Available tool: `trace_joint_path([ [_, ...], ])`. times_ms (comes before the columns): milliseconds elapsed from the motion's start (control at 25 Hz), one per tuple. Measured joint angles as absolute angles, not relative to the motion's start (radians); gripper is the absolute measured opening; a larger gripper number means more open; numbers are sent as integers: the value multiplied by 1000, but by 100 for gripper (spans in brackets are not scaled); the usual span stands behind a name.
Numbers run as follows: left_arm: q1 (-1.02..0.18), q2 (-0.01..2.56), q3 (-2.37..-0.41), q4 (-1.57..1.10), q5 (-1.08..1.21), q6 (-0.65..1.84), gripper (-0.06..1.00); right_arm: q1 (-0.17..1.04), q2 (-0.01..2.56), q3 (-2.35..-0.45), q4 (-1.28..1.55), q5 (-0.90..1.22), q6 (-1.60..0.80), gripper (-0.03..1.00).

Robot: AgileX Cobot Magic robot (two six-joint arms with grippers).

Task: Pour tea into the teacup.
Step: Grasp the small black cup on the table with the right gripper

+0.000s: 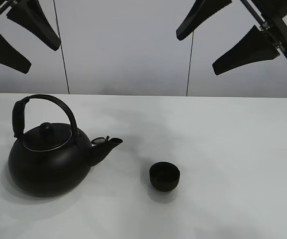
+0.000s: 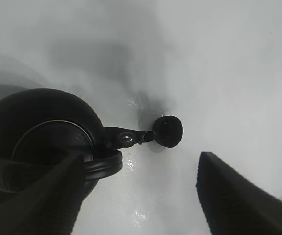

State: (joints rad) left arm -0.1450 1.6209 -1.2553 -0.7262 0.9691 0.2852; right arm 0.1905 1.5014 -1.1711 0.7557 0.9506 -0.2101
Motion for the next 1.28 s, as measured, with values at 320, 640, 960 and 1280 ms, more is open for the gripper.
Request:
trace_joint_path([
  [320, -145, 1621, -1255, -726, 969, 285, 48, 190, 1501, -1171, 755, 951, -230, 50],
  [640, -145, 1621, -1254, -726, 969, 285, 48, 190, 1501, -1172, 737, 1017, -323, 58],
  [960, -145, 1621, -1254, -726, 969, 285, 48, 190, 1501, -1174, 675, 1051, -334, 59],
  [1280, -145, 1621, -1254, -726, 969, 285, 48, 190, 1501, -1179, 586, 1022, -333, 59],
])
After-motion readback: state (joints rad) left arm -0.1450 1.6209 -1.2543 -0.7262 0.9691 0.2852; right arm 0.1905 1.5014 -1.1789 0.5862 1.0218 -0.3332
